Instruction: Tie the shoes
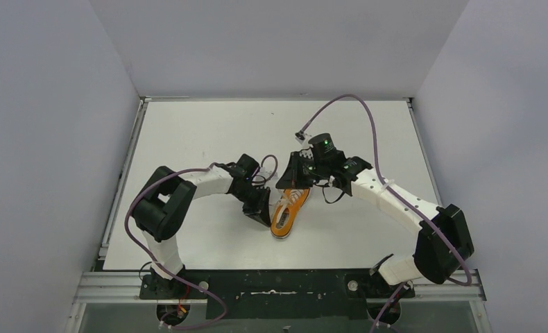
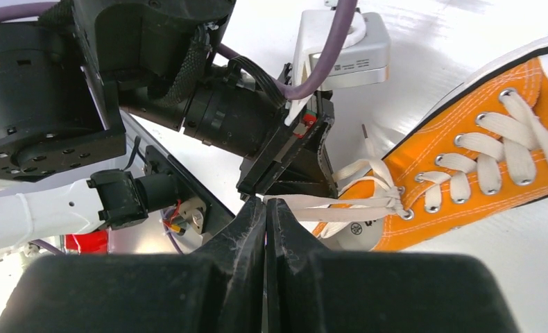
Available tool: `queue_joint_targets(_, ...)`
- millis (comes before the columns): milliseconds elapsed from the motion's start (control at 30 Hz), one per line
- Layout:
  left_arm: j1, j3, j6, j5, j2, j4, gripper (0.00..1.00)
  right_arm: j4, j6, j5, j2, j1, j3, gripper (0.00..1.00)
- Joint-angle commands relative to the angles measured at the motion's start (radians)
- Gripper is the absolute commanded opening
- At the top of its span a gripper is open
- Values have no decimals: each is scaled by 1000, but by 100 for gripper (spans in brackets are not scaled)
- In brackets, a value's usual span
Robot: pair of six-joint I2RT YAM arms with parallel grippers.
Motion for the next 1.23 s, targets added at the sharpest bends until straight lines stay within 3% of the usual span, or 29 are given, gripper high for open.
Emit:
queue_joint_targets(0,-2,4,-7,35,-1,41,0,90,18,13,11,30,47,0)
queue_joint_targets(100,4,-1,7,4,-33,21,0,45,6,48,1,28,48,5)
queue_joint_targets(233,40,-28,25,-114,-153,-55,34,-172,-87,164,-35,10,82,36)
queue_joint_targets(300,71,-50,29,-180,-248,-103,76,-306,-143,244,-62,-10,106,49)
queue_joint_targets(333,89,-59,31,-207,-298,-132,80,-376,-166,295,-77,-25,124,53)
queue_joint_targets(500,172,-22,49,-363,-601,-336,84,-658,-298,481,-202,-126,225,74)
queue_joint_targets(600,183,119,76,-475,-732,-466,84,-786,-364,590,-293,-165,381,80)
queue_joint_targets(700,187,251,85,-546,-867,-440,89,-857,-421,685,-355,-165,542,86)
queue_joint_targets(733,188,297,91,-553,-894,-424,91,-875,-433,715,-366,-165,592,94)
queue_joint_targets(867,190,520,150,-564,-917,-440,92,-947,-450,793,-368,-165,787,97)
queue_joint_targets(967,190,644,205,-605,-908,-495,93,-953,-451,803,-380,-165,845,97)
queue_joint_targets(1200,190,728,251,-658,-906,-521,96,-929,-444,817,-410,-164,847,100)
